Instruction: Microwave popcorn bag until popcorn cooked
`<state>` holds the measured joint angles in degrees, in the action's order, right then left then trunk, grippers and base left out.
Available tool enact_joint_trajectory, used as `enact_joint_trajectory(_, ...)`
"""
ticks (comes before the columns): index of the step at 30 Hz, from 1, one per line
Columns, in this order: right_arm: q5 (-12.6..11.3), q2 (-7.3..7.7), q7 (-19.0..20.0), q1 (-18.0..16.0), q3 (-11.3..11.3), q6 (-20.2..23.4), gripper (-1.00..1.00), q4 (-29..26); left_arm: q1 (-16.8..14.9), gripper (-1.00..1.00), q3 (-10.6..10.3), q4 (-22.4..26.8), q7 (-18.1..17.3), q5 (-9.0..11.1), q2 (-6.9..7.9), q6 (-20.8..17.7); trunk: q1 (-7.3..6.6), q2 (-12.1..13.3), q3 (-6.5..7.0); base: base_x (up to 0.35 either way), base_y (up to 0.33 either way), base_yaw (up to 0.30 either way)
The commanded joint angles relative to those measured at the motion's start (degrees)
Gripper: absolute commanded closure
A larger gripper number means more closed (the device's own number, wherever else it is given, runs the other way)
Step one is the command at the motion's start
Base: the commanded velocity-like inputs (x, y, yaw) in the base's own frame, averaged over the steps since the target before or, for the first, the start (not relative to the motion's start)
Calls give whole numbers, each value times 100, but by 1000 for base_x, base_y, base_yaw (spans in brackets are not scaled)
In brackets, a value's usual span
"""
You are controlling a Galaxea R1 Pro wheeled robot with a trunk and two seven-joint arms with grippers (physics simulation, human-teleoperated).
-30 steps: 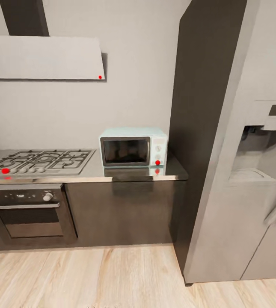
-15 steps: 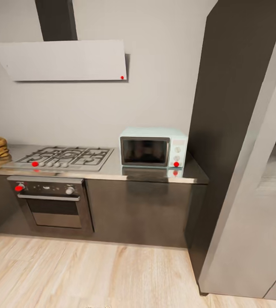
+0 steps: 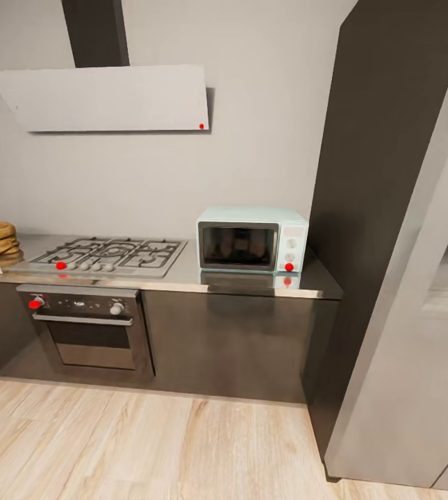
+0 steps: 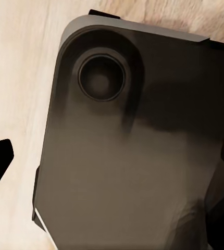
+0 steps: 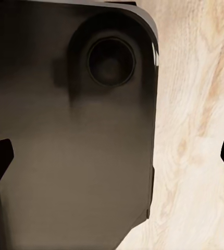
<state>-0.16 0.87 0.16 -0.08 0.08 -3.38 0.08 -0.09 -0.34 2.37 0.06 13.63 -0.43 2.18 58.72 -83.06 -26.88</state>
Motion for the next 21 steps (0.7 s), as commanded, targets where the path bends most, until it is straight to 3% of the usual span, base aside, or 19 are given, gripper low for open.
enact_joint_trajectory(1, -2, 4, 2, -1, 1, -20, -100, 1, -1, -100, -8, 0, -2, 32, -1, 8, 0, -2, -4, 124, 0, 0)
enact_joint_trajectory(13, -9, 10, 2, 1, 1, -131, -100, 1, -2, -100, -11, 0, -6, 19, -1, 10, 0, -2, -4, 290, 0, -18)
enact_joint_trajectory(21, -11, 10, 2, -1, -1, -134, -100, 1, 0, -100, 12, 0, 2, 26, 0, 12, 0, -2, -4, 23, 0, -229)
